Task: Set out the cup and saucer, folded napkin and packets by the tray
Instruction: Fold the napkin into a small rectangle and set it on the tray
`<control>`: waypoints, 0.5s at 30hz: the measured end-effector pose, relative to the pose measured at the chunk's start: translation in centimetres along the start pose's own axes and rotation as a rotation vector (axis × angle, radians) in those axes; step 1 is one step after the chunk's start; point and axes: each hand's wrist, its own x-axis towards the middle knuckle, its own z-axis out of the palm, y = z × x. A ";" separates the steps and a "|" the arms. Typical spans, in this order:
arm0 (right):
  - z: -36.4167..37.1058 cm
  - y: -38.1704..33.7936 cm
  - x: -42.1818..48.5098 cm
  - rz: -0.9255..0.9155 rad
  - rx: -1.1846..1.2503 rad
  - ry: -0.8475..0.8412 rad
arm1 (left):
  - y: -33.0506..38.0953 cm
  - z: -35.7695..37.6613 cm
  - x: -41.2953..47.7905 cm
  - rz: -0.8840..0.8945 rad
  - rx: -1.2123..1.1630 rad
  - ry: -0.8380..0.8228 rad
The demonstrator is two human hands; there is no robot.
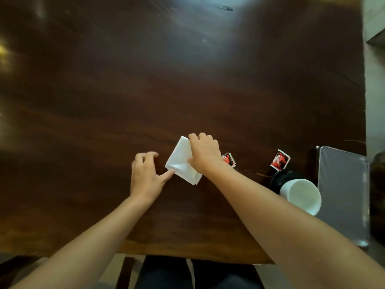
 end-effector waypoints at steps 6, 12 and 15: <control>-2.2 -1.0 -0.9 0.231 0.306 -0.295 | 0.1 0.0 -2.2 -0.508 -0.543 -0.305; -4.7 -1.5 -6.7 0.462 1.279 -0.516 | 1.5 -3.6 -2.9 -0.623 -0.847 -0.542; -5.3 -1.6 -9.3 0.499 1.577 -0.545 | 3.6 -5.3 -3.4 -0.558 -0.875 -0.532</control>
